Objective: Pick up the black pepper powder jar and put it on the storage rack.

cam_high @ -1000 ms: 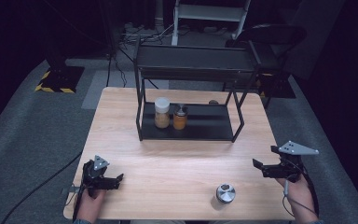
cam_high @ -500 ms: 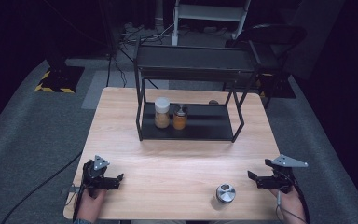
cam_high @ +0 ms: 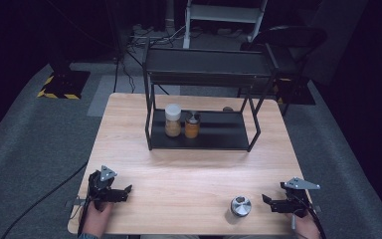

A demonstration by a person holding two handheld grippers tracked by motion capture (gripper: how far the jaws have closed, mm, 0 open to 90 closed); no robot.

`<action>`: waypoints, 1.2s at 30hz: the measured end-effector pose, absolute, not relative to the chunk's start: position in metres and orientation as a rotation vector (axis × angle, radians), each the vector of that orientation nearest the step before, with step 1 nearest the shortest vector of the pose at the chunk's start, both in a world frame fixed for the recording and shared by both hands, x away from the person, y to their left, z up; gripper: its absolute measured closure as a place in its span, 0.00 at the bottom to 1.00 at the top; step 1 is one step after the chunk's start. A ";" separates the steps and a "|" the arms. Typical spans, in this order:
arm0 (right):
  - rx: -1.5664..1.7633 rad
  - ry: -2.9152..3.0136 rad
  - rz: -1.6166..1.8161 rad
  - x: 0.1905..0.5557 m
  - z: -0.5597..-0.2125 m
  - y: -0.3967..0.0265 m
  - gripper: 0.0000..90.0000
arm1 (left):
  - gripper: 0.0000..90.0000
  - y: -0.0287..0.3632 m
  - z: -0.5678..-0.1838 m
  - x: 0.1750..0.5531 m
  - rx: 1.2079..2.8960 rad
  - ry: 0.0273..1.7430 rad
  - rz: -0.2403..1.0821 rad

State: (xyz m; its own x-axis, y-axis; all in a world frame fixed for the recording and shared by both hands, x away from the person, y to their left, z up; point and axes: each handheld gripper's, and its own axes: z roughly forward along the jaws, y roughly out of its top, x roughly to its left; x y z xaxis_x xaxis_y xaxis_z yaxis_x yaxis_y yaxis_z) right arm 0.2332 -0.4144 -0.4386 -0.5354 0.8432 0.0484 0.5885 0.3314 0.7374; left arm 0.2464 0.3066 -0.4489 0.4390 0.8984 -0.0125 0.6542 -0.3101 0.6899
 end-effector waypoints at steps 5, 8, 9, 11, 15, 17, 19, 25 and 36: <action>1.272 2.263 1.033 0.226 -0.442 -0.415 0.03 | 0.00 0.307 -0.449 0.246 2.069 1.298 0.505; 1.270 2.262 1.039 0.221 -0.443 -0.416 0.03 | 0.00 0.307 -0.449 0.246 2.069 1.298 0.505; 1.270 2.264 1.040 0.219 -0.443 -0.417 0.03 | 0.00 0.307 -0.449 0.246 2.069 1.298 0.505; 1.262 2.263 1.046 0.216 -0.443 -0.418 0.03 | 0.00 0.307 -0.449 0.246 2.068 1.299 0.505; 1.261 2.259 1.060 0.208 -0.442 -0.419 0.03 | 0.00 0.307 -0.449 0.246 2.069 1.298 0.505; 1.260 2.259 1.064 0.204 -0.441 -0.419 0.03 | 0.00 0.307 -0.449 0.246 2.069 1.298 0.505; 1.254 2.260 1.069 0.201 -0.441 -0.419 0.03 | 0.00 0.307 -0.449 0.246 2.069 1.299 0.505; 1.235 2.269 1.092 0.192 -0.439 -0.418 0.03 | 0.00 0.307 -0.449 0.246 2.069 1.298 0.505; 1.211 2.285 1.106 0.186 -0.437 -0.414 0.03 | 0.00 0.307 -0.449 0.246 2.069 1.299 0.505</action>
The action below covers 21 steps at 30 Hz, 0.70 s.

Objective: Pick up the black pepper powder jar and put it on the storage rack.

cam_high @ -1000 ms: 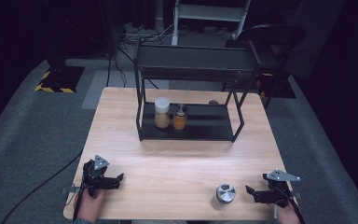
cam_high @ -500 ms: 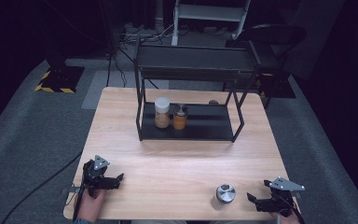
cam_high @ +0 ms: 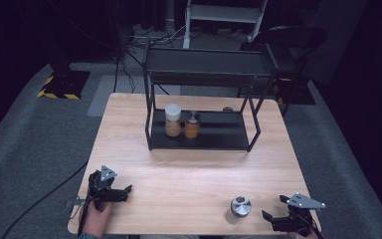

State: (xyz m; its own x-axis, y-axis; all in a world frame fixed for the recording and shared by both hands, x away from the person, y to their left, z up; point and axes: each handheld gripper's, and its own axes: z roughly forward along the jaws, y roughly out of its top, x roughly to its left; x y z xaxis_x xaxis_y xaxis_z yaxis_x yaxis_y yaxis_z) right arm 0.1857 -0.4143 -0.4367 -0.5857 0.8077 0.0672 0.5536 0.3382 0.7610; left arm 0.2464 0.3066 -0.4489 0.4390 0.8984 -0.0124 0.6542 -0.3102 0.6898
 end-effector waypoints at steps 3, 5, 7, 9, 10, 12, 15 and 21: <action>1.197 2.291 1.113 0.182 -0.435 -0.412 0.03 | 0.00 0.307 -0.449 0.246 2.069 1.298 0.505; 1.188 2.294 1.121 0.178 -0.434 -0.410 0.03 | 0.00 0.307 -0.449 0.246 2.069 1.298 0.505; 1.175 2.297 1.127 0.175 -0.433 -0.408 0.03 | 0.00 0.307 -0.449 0.246 2.069 1.298 0.505; 1.169 2.297 1.135 0.172 -0.432 -0.406 0.03 | 0.00 0.307 -0.449 0.246 2.069 1.299 0.505; 1.166 2.296 1.142 0.171 -0.432 -0.406 0.03 | 0.00 0.307 -0.449 0.246 2.069 1.298 0.505; 1.170 2.294 1.153 0.168 -0.432 -0.404 0.03 | 0.00 0.307 -0.449 0.246 2.069 1.298 0.505; 1.166 2.297 1.165 0.164 -0.431 -0.402 0.03 | 0.00 0.307 -0.449 0.246 2.069 1.298 0.505; 1.140 2.300 1.180 0.156 -0.429 -0.395 0.03 | 0.00 0.307 -0.449 0.246 2.069 1.299 0.505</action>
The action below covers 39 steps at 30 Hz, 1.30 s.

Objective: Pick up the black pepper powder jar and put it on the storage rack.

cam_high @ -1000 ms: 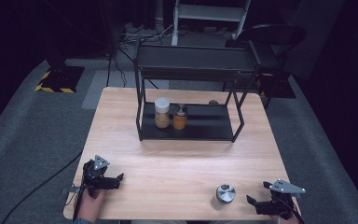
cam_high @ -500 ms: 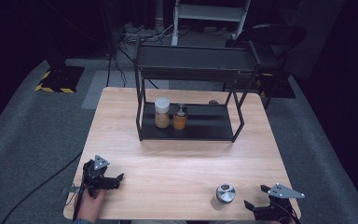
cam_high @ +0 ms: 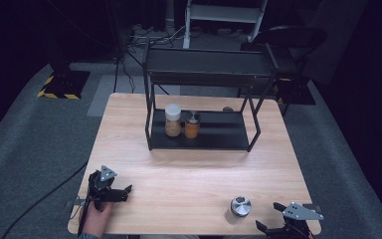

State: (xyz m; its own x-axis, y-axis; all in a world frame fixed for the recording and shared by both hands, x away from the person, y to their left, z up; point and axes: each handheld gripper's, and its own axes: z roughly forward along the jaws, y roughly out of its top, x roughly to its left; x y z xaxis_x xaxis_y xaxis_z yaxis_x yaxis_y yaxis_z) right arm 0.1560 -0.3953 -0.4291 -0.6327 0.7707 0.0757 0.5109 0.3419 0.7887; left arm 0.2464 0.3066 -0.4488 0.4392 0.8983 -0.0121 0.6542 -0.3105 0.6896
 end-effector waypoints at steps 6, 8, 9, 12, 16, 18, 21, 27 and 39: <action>1.125 2.306 1.189 0.151 -0.428 -0.389 0.03 | 0.00 0.307 -0.449 0.246 2.069 1.298 0.505; 1.114 2.308 1.192 0.151 -0.427 -0.387 0.03 | 0.00 0.307 -0.449 0.246 2.068 1.299 0.505; 1.116 2.310 1.194 0.151 -0.427 -0.386 0.03 | 0.00 0.307 -0.449 0.246 2.069 1.298 0.505; 1.113 2.312 1.195 0.151 -0.425 -0.382 0.03 | 0.00 0.307 -0.449 0.246 2.069 1.298 0.505; 1.100 2.319 1.198 0.152 -0.425 -0.375 0.03 | 0.00 0.307 -0.449 0.246 2.069 1.299 0.505; 1.092 2.323 1.195 0.153 -0.425 -0.371 0.03 | 0.00 0.307 -0.449 0.246 2.069 1.298 0.505; 1.090 2.325 1.194 0.154 -0.424 -0.366 0.03 | 0.00 0.307 -0.449 0.246 2.068 1.299 0.505; 1.074 2.326 1.207 0.156 -0.421 -0.359 0.03 | 0.00 0.307 -0.449 0.246 2.069 1.298 0.505; 1.027 2.352 1.220 0.164 -0.420 -0.342 0.03 | 0.00 0.307 -0.449 0.246 2.069 1.299 0.505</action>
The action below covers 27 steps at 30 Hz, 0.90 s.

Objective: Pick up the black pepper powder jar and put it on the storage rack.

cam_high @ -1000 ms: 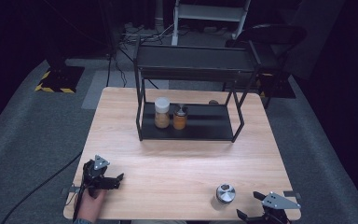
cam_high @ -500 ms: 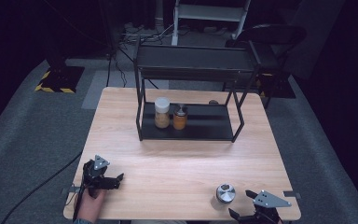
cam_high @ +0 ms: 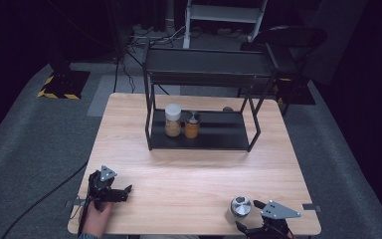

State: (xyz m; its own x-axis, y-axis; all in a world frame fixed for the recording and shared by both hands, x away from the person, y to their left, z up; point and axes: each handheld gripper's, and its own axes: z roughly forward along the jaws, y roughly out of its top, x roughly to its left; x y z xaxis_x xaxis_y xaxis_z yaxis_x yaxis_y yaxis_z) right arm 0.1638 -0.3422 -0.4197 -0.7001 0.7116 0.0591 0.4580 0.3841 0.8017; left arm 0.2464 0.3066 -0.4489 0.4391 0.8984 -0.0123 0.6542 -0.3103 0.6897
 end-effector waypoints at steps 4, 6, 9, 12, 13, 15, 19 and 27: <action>1.016 2.358 1.226 0.167 -0.418 -0.337 0.03 | 0.00 0.307 -0.449 0.246 2.069 1.298 0.505; 1.011 2.363 1.231 0.169 -0.418 -0.335 0.04 | 0.00 0.307 -0.449 0.246 2.069 1.299 0.505; 1.006 2.374 1.246 0.173 -0.419 -0.332 0.04 | 0.00 0.307 -0.449 0.246 2.069 1.298 0.505; 1.002 2.383 1.247 0.177 -0.419 -0.329 0.05 | 0.00 0.307 -0.449 0.246 2.068 1.299 0.505; 0.995 2.389 1.245 0.178 -0.418 -0.328 0.06 | 0.00 0.307 -0.449 0.246 2.069 1.299 0.505; 0.990 2.400 1.240 0.181 -0.418 -0.326 0.10 | 0.00 0.307 -0.449 0.246 2.069 1.299 0.505; 1.009 2.426 1.198 0.186 -0.415 -0.322 0.17 | 0.00 0.307 -0.449 0.246 2.069 1.299 0.505; 0.995 2.465 1.115 0.190 -0.405 -0.313 0.27 | 0.00 0.307 -0.449 0.246 2.068 1.299 0.505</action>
